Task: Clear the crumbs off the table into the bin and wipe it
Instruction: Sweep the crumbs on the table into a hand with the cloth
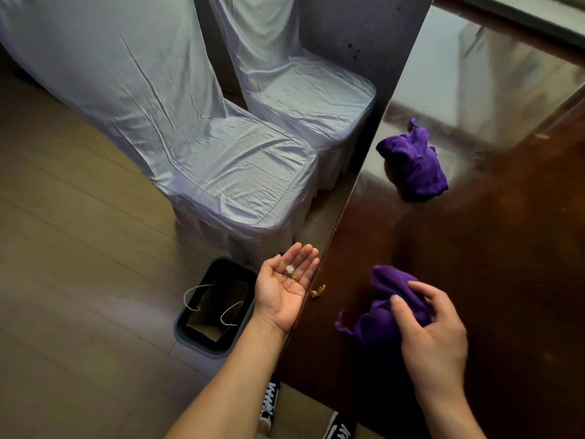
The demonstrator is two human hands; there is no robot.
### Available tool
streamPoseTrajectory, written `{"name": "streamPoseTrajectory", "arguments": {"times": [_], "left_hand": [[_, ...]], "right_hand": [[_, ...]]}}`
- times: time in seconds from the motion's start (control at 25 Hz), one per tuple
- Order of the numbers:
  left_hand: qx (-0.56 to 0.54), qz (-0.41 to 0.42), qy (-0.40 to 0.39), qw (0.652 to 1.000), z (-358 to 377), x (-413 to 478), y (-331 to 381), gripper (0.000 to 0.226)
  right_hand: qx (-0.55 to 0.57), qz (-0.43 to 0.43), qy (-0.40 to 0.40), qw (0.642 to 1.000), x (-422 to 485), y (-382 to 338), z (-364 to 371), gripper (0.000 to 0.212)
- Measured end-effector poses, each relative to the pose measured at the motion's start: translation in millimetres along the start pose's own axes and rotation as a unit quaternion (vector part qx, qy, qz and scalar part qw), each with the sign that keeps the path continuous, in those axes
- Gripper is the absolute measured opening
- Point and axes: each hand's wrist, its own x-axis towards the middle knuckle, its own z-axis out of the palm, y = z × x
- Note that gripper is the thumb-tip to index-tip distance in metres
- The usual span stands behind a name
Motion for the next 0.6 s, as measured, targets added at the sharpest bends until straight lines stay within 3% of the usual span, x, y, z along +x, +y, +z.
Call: {"name": "streamPoseTrajectory", "arguments": {"times": [0.12, 0.28, 0.48, 0.6], "left_hand": [[0.001, 0.002, -0.004, 1.0, -1.0, -0.1, -0.6, 0.038], [0.004, 0.007, -0.009, 1.0, -1.9, -0.2, -1.5, 0.038], [0.047, 0.003, -0.008, 0.999, -1.6, -3.8, 0.4, 0.042], [0.042, -0.011, 0.005, 0.999, -4.1, -2.9, 1.6, 0.042]], "right_hand": [[-0.07, 0.025, 0.008, 0.997, -12.8, 10.6, -2.8, 0.031], [-0.135, -0.047, -0.004, 0.99, -35.8, -9.4, 31.7, 0.034], [-0.03, -0.08, -0.075, 0.994, -45.1, -56.2, 80.3, 0.031], [0.043, -0.089, -0.064, 0.993, -36.9, -63.6, 77.4, 0.029]]}}
